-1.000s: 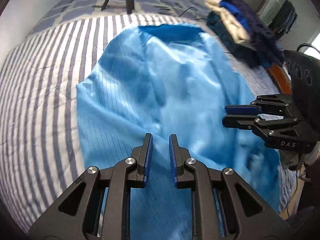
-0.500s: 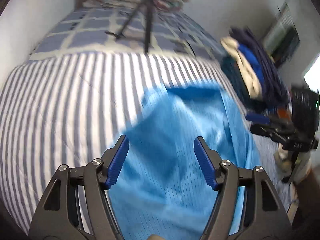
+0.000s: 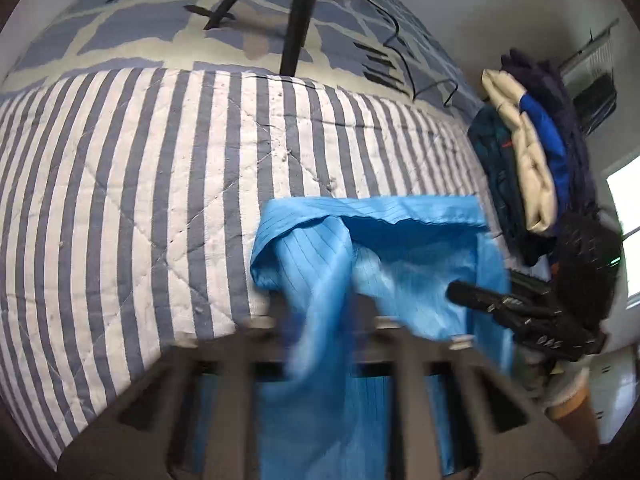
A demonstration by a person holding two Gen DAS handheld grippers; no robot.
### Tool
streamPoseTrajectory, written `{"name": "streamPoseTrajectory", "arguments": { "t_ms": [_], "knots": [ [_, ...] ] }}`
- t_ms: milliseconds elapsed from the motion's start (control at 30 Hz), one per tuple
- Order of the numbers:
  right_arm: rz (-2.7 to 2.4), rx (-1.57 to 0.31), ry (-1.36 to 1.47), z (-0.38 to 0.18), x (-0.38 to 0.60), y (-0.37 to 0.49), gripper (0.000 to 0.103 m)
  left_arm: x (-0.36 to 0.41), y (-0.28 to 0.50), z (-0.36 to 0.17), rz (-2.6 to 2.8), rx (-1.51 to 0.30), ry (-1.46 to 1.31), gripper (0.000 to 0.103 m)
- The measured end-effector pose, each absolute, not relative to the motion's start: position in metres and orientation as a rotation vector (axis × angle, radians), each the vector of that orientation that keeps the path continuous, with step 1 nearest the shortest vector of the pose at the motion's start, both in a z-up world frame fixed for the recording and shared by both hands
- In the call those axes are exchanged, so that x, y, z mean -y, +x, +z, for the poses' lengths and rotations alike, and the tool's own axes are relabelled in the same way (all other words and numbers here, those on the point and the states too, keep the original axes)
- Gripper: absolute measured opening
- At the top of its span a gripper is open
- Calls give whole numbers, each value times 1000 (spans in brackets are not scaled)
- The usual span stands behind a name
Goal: Fold large clothes
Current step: 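Pinch the shirt edge with both grippers and lift it off the mattress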
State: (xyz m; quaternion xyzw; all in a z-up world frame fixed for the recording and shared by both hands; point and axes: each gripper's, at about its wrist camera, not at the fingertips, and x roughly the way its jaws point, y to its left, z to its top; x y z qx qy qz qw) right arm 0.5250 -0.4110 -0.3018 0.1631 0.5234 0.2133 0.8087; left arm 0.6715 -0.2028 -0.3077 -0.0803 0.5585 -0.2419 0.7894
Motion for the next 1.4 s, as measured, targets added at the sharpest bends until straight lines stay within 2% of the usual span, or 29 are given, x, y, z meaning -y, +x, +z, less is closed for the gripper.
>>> {"name": "streamPoseTrajectory", "arguments": {
  "t_ms": [100, 167, 300, 600, 967, 1200, 1400],
  "knots": [
    [419, -1085, 317, -293, 409, 527, 9, 201, 664, -298, -523, -1134, -192, 2],
    [411, -1032, 283, -279, 408, 523, 7, 196, 658, -282, -536, -1064, -203, 1],
    [403, -1012, 233, -263, 400, 520, 3, 195, 650, -264, -551, -1051, -168, 1],
    [456, -935, 205, -202, 395, 484, 1, 171, 599, -208, -598, -991, -170, 1],
    [506, -856, 128, -134, 378, 380, 1, 145, 478, -148, -630, -916, -150, 1],
    [548, -845, 103, -124, 366, 283, 1, 129, 380, -149, -675, -912, -157, 1],
    [564, -871, 55, -151, 349, 193, 1, 117, 296, -184, -704, -963, -156, 1]
  ]
}}
